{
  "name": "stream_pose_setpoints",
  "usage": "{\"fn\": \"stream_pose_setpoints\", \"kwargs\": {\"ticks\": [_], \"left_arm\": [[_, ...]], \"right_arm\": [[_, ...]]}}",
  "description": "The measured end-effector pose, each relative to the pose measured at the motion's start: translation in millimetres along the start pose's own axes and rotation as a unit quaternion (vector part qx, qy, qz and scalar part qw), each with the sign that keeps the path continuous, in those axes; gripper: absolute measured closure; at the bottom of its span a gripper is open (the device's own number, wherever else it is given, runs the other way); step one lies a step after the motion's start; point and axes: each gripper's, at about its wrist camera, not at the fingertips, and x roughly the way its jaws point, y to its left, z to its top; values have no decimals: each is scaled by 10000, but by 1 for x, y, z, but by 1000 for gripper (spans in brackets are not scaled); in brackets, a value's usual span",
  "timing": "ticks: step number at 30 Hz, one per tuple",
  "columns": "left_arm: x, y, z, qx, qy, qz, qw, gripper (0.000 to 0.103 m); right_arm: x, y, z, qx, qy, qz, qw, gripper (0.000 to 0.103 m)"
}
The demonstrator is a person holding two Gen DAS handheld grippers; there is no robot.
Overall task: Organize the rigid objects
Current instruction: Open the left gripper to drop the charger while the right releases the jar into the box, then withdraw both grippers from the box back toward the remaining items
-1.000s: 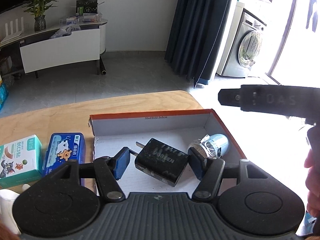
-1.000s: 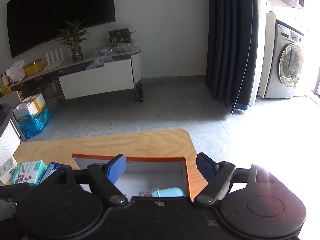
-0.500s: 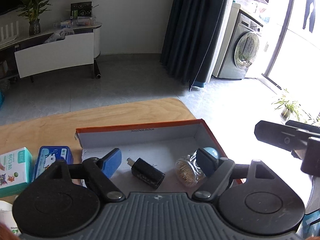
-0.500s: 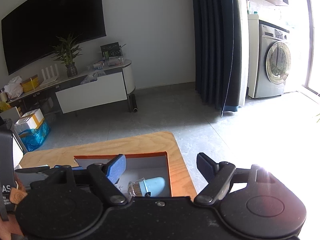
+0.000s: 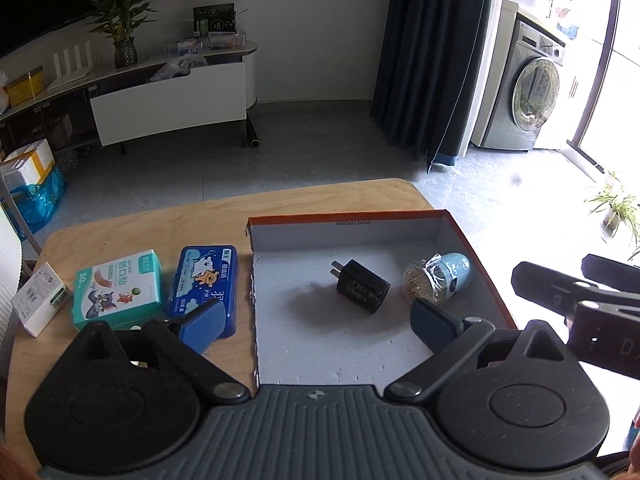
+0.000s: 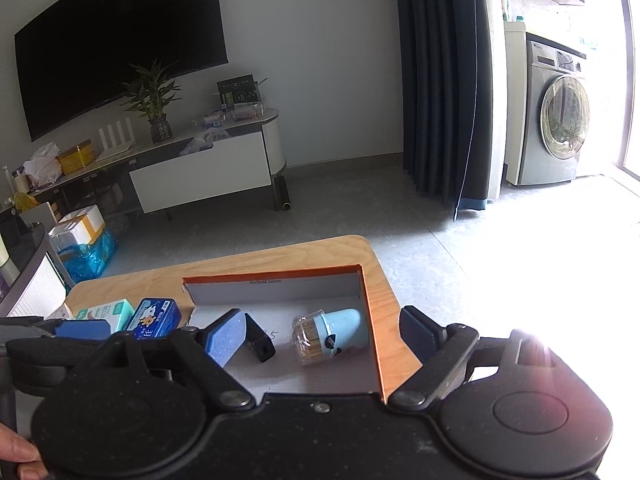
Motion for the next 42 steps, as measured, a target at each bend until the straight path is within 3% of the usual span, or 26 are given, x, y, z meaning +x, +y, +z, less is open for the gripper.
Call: {"fn": "stream_pose_setpoints", "kwargs": {"ticks": [10, 42], "left_arm": [[-27, 14, -15, -70, -185, 230, 9995, 1], [-67, 84, -53, -575, -225, 810, 9948, 1]], "right_arm": [[-11, 15, -11, -92, 119, 113, 9998, 4], [-18, 94, -40, -687, 443, 832, 9932, 3]]}}
